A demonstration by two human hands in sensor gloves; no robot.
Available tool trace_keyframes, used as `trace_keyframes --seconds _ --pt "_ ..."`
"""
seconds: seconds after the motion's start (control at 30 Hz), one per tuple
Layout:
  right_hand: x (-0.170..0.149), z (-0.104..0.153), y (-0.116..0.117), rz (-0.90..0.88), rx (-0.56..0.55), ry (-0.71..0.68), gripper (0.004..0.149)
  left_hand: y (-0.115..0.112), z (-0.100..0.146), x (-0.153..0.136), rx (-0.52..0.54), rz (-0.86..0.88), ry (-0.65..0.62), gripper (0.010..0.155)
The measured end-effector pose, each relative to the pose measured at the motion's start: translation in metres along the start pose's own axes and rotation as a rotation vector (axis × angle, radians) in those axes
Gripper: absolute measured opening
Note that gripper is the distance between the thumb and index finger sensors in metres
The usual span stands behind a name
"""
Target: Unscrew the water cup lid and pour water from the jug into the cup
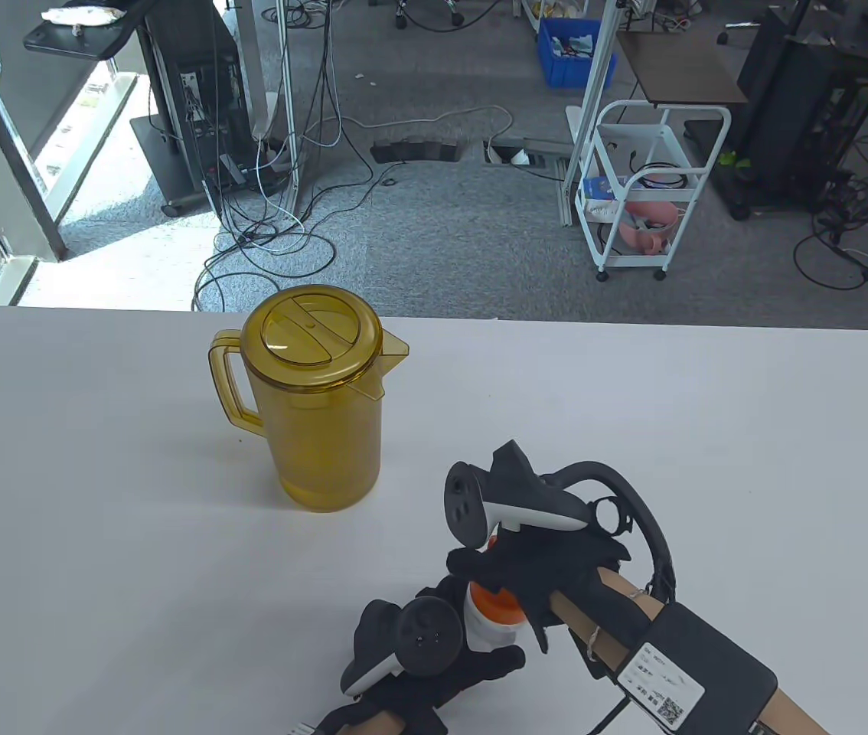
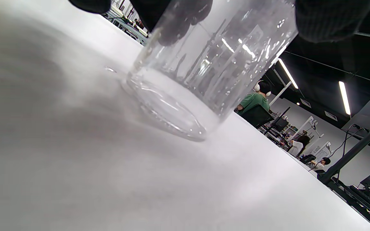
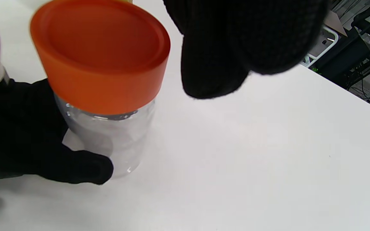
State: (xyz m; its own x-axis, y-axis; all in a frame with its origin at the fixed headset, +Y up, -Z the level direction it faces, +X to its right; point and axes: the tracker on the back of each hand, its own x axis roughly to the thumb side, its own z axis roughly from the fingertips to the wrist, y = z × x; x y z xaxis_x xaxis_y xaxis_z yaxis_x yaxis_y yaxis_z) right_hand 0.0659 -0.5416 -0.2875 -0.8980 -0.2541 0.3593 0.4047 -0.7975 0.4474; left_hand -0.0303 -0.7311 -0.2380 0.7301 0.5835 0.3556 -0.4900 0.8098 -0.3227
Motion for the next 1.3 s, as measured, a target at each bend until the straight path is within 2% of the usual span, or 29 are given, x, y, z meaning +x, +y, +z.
trace_keyframes --seconds 0.1,0.2,0.4,0.57,0.87,1.3 --pt "0.003 -0.005 0.005 0.061 0.003 0.008 0.093 0.0 0.0 0.0 -0.001 -0.003 0.002 0.112" --pt "0.008 -0.004 0.003 -0.007 0.024 -0.065 0.087 0.0 0.0 0.0 -0.004 -0.006 0.003 0.112" --pt "0.025 0.005 -0.002 0.148 0.015 -0.153 0.086 -0.001 0.0 0.0 -0.019 -0.006 0.007 0.112" --pt "0.049 0.016 0.004 0.397 -0.024 -0.194 0.087 -0.001 -0.001 0.0 -0.025 -0.01 0.011 0.112" --pt "0.07 0.025 0.027 0.755 -0.122 -0.196 0.09 -0.002 -0.001 0.0 -0.028 -0.024 0.017 0.112" --pt "0.065 0.031 0.021 0.754 -0.186 -0.195 0.091 -0.001 -0.001 0.001 -0.039 -0.019 0.022 0.112"
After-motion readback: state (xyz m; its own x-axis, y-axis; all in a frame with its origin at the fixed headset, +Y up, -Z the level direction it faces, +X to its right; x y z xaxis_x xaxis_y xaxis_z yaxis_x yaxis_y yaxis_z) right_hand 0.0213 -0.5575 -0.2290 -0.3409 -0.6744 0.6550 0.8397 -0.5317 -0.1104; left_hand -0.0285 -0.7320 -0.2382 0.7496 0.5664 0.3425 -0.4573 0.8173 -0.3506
